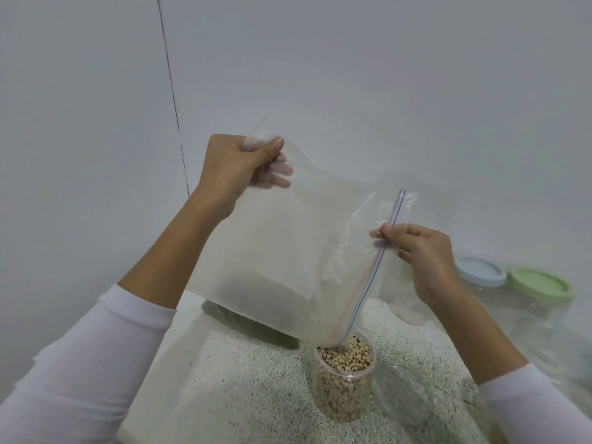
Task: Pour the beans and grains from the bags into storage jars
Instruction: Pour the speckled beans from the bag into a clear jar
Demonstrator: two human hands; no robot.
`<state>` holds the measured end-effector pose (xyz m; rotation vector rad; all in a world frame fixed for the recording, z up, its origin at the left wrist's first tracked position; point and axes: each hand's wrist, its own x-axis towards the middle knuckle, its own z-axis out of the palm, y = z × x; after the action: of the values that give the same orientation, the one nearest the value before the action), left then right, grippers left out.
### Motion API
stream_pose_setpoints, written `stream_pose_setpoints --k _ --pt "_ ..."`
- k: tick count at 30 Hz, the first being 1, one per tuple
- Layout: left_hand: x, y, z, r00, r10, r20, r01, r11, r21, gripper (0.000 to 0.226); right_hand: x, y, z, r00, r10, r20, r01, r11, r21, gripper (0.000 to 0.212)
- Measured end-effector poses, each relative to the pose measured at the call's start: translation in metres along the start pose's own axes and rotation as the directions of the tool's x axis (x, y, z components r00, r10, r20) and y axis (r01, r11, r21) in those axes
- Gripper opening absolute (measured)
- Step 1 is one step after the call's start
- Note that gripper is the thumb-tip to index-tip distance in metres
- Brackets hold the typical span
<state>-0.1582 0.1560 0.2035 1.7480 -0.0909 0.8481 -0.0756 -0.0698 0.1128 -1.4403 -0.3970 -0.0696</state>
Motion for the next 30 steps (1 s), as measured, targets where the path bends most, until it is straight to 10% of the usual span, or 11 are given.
stream_pose_setpoints --k 30 --pt "-0.0007 0.0084 -0.0025 0.999 0.011 -0.042 -0.010 1.000 0.027 0.022 -0.0070 -0.0067 0.0004 0.999 0.036 0.013 -0.036 0.999 0.039 0.012"
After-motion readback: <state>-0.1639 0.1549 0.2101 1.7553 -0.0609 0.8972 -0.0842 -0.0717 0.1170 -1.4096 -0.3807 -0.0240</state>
